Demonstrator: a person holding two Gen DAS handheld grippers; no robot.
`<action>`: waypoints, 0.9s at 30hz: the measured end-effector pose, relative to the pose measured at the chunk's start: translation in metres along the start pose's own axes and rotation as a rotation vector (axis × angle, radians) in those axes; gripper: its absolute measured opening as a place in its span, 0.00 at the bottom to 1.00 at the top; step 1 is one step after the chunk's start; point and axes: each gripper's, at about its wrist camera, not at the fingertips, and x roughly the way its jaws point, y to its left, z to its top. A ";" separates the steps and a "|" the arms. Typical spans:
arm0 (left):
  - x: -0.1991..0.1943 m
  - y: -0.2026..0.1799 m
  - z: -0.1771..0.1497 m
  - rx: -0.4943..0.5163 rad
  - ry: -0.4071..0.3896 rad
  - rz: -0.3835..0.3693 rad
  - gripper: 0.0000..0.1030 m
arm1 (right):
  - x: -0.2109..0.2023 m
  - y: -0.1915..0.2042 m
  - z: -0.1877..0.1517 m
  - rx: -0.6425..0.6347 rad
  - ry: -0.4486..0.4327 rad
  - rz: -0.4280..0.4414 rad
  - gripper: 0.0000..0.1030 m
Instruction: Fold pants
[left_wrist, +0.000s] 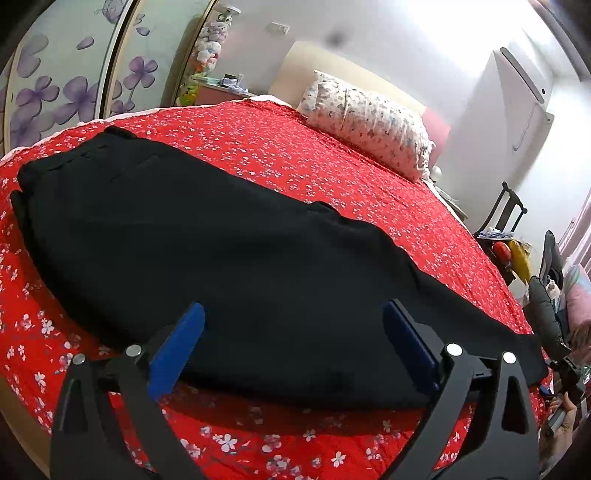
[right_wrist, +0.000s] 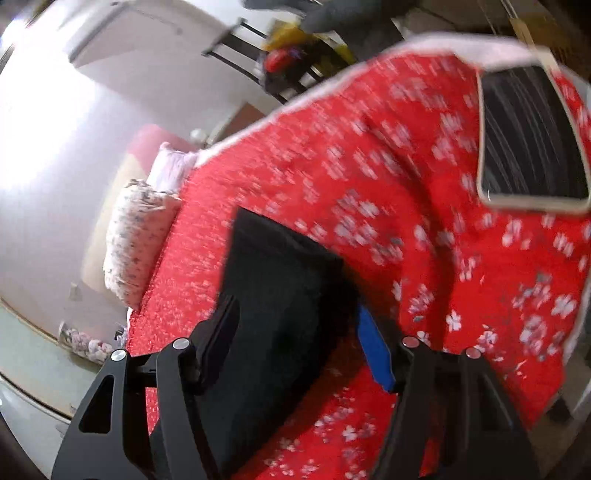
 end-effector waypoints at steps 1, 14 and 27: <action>0.000 -0.001 0.000 0.001 0.000 0.001 0.95 | 0.001 -0.001 0.000 0.007 -0.005 -0.003 0.61; 0.002 -0.002 0.001 0.006 0.002 0.002 0.98 | -0.003 0.001 0.002 0.018 -0.078 0.052 0.14; 0.005 0.000 0.003 0.007 -0.001 0.000 0.98 | -0.018 0.155 -0.067 -0.417 -0.014 0.314 0.13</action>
